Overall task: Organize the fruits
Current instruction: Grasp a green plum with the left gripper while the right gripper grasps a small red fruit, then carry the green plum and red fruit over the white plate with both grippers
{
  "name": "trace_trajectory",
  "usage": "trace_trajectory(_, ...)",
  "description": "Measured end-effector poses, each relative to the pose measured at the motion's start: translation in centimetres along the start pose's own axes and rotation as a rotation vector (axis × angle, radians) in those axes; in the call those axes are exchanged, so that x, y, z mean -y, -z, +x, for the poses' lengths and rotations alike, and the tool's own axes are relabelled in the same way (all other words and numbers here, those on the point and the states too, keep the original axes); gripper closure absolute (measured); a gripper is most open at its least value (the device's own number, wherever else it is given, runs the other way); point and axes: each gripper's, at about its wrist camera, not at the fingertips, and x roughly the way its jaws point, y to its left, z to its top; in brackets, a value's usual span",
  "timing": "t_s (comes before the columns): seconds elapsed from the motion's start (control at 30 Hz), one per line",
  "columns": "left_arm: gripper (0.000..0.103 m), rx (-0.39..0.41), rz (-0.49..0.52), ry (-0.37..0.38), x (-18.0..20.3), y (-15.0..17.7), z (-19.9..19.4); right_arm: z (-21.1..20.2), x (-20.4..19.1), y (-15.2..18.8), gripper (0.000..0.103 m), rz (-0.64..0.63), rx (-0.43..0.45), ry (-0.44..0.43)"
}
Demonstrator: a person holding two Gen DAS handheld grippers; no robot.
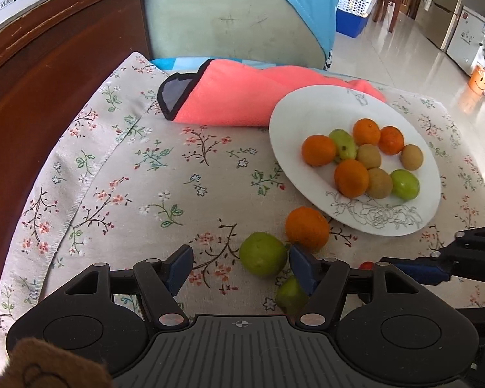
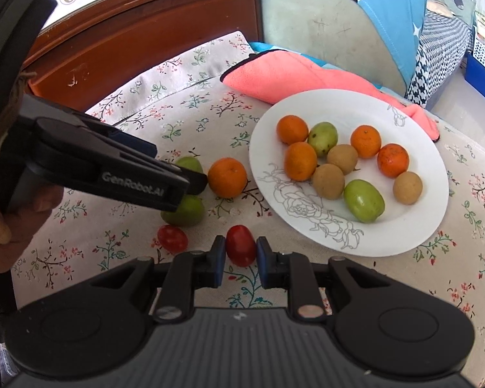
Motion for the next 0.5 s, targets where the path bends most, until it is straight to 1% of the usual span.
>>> trace_trajectory(0.07, 0.041, 0.003, 0.004, 0.001, 0.11, 0.08, 0.25, 0.02, -0.04, 0.04, 0.082, 0.001, 0.000, 0.000)
trace_trajectory(0.17, 0.051, 0.008, -0.007, 0.016, 0.14, 0.23, 0.38, 0.08, -0.02, 0.04, 0.082, 0.005, -0.001, 0.000)
trace_trajectory(0.23, 0.063, 0.015, -0.005, 0.021, 0.27, 0.37, 0.38, 0.09, 0.06, 0.03, 0.082, 0.012, -0.001, -0.001)
trace_trajectory(0.33, 0.073, 0.027, 0.026, 0.011, 0.83, 0.57, 0.24, 0.12, 0.27, 0.00, 0.082, 0.031, 0.000, -0.009)
trace_trajectory(0.5, 0.073, 0.031, -0.003, 0.035, 0.62, 0.57, -0.02, 0.12, 0.31, -0.07, 0.082, 0.039, 0.005, -0.014)
